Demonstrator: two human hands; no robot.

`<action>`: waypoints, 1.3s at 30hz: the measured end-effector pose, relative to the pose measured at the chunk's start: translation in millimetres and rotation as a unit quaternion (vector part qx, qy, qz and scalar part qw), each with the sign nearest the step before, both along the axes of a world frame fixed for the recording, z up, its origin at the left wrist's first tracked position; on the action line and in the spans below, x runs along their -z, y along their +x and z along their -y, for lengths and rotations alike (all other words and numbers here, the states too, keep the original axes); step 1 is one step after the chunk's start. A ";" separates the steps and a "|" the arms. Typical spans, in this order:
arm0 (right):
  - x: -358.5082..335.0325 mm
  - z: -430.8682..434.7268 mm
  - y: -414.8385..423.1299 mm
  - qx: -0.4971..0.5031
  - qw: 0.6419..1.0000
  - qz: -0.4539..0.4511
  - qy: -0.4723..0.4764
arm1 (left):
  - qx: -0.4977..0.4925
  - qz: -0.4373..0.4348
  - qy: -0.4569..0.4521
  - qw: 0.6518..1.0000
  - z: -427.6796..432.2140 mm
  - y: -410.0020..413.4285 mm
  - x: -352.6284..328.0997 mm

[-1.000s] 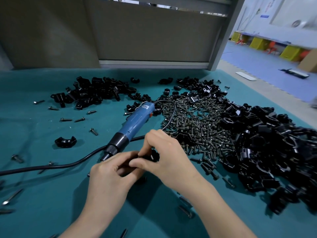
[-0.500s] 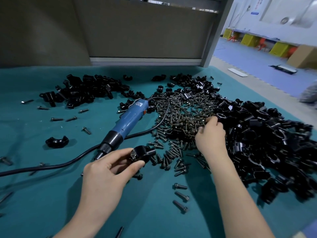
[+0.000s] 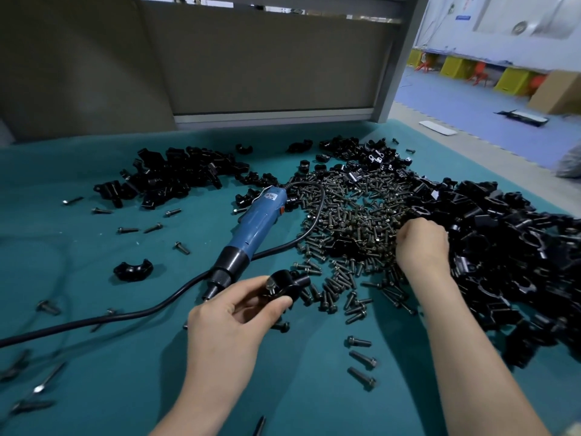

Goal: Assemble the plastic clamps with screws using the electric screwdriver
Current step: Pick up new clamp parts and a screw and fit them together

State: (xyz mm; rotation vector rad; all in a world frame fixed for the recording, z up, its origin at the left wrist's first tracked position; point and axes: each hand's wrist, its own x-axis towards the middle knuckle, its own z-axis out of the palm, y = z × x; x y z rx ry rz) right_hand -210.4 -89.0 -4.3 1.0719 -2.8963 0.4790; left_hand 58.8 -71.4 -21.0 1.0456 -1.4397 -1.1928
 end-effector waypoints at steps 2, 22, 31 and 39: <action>1.9 -1.4 0.6 -0.003 1.000 -0.010 -0.017 | 0.001 -0.002 -0.001 1.000 0.7 0.7 -0.4; 5.6 -4.5 12.3 -0.059 0.990 0.009 -0.125 | 0.008 0.000 -0.005 1.000 1.6 1.4 -1.2; 10.8 -8.4 -2.5 -0.061 0.983 0.104 -0.138 | 0.010 -0.005 -0.005 1.000 1.1 1.5 -0.1; 12.8 -3.8 1.2 -0.037 0.976 0.130 -0.171 | 0.005 0.004 -0.011 1.000 1.1 0.9 -1.7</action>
